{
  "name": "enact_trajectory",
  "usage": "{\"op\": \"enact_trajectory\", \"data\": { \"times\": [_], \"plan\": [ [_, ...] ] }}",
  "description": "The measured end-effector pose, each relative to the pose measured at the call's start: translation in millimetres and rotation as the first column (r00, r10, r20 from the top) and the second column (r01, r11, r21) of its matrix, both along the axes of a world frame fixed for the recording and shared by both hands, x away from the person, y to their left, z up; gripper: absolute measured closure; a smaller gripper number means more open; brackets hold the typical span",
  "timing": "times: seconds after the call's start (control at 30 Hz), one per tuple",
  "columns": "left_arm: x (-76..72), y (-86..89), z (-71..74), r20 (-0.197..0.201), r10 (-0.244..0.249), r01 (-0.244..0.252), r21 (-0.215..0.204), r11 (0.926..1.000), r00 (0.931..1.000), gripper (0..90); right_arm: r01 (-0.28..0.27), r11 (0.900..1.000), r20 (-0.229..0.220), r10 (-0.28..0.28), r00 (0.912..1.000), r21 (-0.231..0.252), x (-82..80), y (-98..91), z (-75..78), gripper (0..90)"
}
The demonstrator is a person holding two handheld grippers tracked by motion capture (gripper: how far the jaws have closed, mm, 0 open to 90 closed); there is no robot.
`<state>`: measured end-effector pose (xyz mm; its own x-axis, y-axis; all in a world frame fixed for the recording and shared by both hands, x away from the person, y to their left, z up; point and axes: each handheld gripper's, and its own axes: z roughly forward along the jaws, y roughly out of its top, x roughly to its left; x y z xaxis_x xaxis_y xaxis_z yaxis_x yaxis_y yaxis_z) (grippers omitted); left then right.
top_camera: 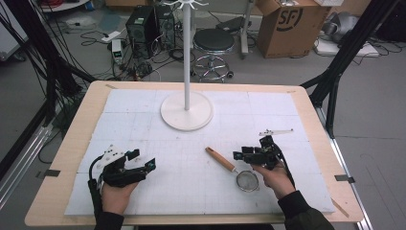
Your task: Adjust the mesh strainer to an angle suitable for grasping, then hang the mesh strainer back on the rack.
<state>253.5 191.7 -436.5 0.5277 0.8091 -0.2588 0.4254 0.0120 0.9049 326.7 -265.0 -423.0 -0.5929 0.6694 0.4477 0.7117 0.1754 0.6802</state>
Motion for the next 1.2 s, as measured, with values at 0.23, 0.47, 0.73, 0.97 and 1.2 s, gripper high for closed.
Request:
{"op": "enact_trajectory", "data": {
  "times": [0.23,0.47,0.73,0.97,1.2],
  "plan": [
    [0.1,0.0,-0.1,0.001,-0.001,0.001,0.002,1.0,1.0,21.9,-0.028,0.9992,-0.013,0.027,0.9995,-0.029,-1.9,5.3,-2.1,36.3],
    [0.1,-0.6,0.0,0.0,-0.005,0.005,0.003,1.0,1.0,21.9,-0.065,0.9969,-0.033,0.064,0.9974,-0.044,-2.6,12.7,-5.3,36.8],
    [0.1,-0.8,0.1,0.0,-0.005,0.005,0.003,1.0,1.0,21.9,-0.11,0.9918,-0.046,0.107,0.9932,-0.066,-4.7,23.8,-6.8,40.2],
    [0.0,-1.1,0.0,-0.002,-0.009,0.009,0.003,1.0,1.0,21.9,-0.131,0.9843,-0.067,0.124,0.99,-0.118,-5.4,31.9,-11.3,42.3],
    [0.0,-1.1,0.0,-0.001,-0.007,0.007,0.0,1.0,1.0,21.9,-0.151,0.9792,-0.074,0.142,0.9871,-0.136,-7.4,39.2,-13.3,42.7]
  ]
}}
